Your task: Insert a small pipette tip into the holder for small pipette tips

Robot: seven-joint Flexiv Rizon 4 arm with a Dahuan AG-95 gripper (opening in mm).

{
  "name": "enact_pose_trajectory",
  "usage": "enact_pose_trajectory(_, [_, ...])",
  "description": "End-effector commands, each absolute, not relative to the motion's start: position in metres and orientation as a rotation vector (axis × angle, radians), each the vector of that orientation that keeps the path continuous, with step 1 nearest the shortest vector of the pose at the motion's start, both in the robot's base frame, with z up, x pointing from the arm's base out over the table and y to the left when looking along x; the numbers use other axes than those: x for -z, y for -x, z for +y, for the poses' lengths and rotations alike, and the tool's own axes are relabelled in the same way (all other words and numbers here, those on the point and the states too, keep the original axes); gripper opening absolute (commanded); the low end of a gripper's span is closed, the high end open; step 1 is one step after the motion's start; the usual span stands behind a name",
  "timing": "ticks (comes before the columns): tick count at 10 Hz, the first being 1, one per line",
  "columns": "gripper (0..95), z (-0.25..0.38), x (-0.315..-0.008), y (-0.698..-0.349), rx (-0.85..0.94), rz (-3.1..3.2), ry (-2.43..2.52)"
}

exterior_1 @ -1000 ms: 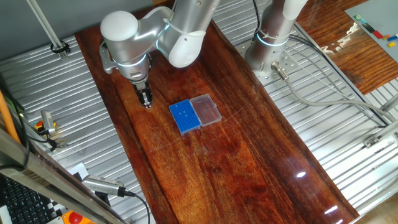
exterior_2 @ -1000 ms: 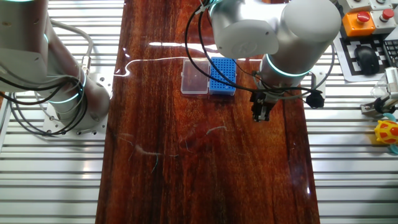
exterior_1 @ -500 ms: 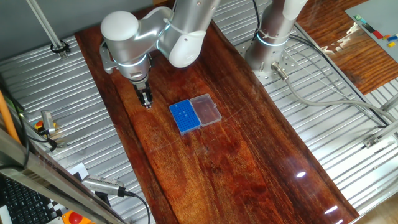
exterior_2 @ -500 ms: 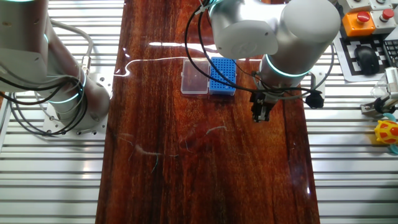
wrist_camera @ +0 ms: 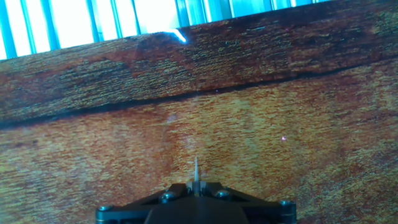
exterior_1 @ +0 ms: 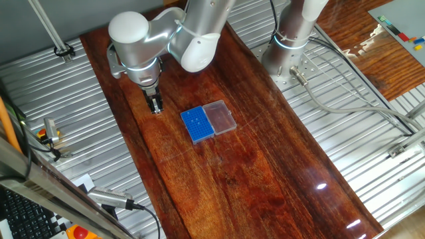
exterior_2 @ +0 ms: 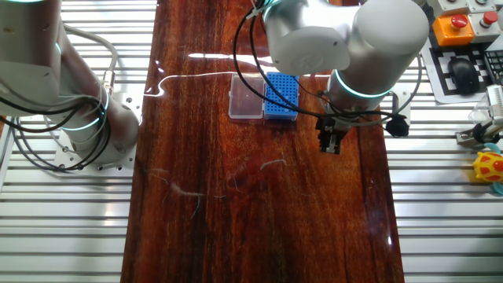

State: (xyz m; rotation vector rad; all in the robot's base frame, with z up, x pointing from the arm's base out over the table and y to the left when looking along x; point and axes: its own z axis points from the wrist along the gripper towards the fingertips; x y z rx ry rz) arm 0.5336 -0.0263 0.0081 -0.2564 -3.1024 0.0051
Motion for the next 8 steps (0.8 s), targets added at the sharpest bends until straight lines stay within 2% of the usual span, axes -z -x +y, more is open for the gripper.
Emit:
enact_pose_trajectory(1, [0.0,-0.026,-0.01,-0.534,0.014,-3.11,0.23])
enact_pose_trajectory(5, [0.0,-0.022,-0.029,-0.528,0.035,-3.095,0.052])
enact_pose_trajectory(8, [0.0,-0.005,-0.08,-0.508,0.055,-3.002,-0.227])
